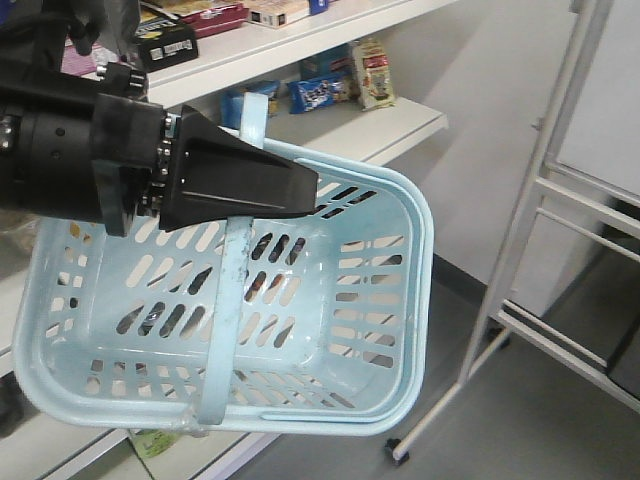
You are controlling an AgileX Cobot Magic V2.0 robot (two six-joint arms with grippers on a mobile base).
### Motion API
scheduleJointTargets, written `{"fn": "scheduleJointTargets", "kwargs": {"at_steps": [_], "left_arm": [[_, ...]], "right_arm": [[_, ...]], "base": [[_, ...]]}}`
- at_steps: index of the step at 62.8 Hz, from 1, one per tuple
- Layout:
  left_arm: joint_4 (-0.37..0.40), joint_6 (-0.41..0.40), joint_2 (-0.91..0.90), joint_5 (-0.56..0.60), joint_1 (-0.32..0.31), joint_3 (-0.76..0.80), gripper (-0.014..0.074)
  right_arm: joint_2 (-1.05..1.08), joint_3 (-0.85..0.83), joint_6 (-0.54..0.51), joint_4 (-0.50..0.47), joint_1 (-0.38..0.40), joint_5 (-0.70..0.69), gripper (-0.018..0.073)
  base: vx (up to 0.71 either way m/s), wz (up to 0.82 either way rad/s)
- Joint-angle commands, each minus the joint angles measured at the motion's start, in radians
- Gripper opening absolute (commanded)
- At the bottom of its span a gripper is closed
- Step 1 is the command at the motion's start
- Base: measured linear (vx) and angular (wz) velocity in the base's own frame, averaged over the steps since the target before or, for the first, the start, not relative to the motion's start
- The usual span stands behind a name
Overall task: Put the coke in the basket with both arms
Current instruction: 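Carry the basket in the left gripper while driving to the snack shelves, then approach the shelf with the red Coca-Cola bottle, basket held in left gripper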
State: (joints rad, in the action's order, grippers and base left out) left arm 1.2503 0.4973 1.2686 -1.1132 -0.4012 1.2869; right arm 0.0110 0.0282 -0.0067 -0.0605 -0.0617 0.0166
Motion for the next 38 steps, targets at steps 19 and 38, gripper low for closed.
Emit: {"fn": "scheduleJointTargets", "kwargs": {"at_steps": [19, 38], "left_arm": [[0.082, 0.009, -0.029, 0.025, -0.007, 0.024, -0.0006], [0.082, 0.009, -0.029, 0.025, -0.007, 0.024, -0.0006]], "right_arm": [[0.012, 0.007, -0.003, 0.008, 0.001, -0.073, -0.0002], [0.012, 0.007, -0.003, 0.008, 0.001, -0.073, -0.0002]], "base": [[0.06, 0.47], [0.03, 0.41]]}}
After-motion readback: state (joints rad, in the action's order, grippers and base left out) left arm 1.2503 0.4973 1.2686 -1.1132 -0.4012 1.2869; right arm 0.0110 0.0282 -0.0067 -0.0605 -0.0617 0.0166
